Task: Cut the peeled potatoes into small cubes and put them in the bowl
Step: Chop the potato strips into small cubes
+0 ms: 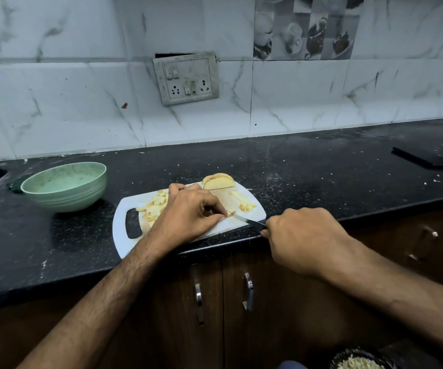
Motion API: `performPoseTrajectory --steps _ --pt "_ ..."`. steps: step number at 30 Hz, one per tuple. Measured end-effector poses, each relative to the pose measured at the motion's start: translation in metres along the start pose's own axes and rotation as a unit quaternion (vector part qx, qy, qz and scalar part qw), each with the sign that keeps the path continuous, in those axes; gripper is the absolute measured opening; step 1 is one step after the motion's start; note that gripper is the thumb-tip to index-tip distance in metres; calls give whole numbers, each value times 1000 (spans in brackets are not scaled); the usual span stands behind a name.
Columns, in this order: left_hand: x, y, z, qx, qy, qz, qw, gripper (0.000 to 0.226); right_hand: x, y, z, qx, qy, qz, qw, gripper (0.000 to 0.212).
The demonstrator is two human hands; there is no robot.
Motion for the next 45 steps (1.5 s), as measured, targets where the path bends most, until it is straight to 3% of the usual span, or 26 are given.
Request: performPoseTrajectory --steps 4,11,19,21,25,27,31,35,38,40,45 --pt "0 0 -1 8 4 -7 1000 9 7 0 5 10 -11 13 1000 34" --pt "1 0 0 -12 38 -26 999 40 23 10 1 -22 -79 19 996 36" --pt "2 1 1 -26 40 -24 999 41 14 4 6 -51 -82 23 995 37" --pt "1 1 1 -31 42 -28 998 41 10 4 2 -52 -54 13 997 35" --pt "1 1 1 -30 35 -40 998 40 -10 11 -9 27 90 -56 994 24" --pt "2 1 0 -21 22 -45 999 38 -7 11 -12 24 98 -61 993 27" --pt "4 2 -4 -4 -1 -44 999 29 36 12 -18 -58 -41 6 997 34" --pt "6 0 0 -24 -55 -15 998 18 79 -2 -10 -76 -115 45 989 38" --pt "14 -6 8 -49 -136 28 989 11 95 -26 5 -46 -197 44 978 42" --pt "20 -14 12 -54 -135 43 989 9 94 -43 14 -9 -265 43 963 44" --pt "34 -30 33 -89 -129 49 986 24 84 -84 33 132 -453 81 878 42"
Point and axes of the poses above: each hand's wrist, its own y-axis away from the middle knuckle, its own z-axis out of the palm, x = y × z, the point moved 7 cm from there along -y, towards the middle knuckle, and after that the axes turned 5 degrees about -z, right-handed, at the moved point
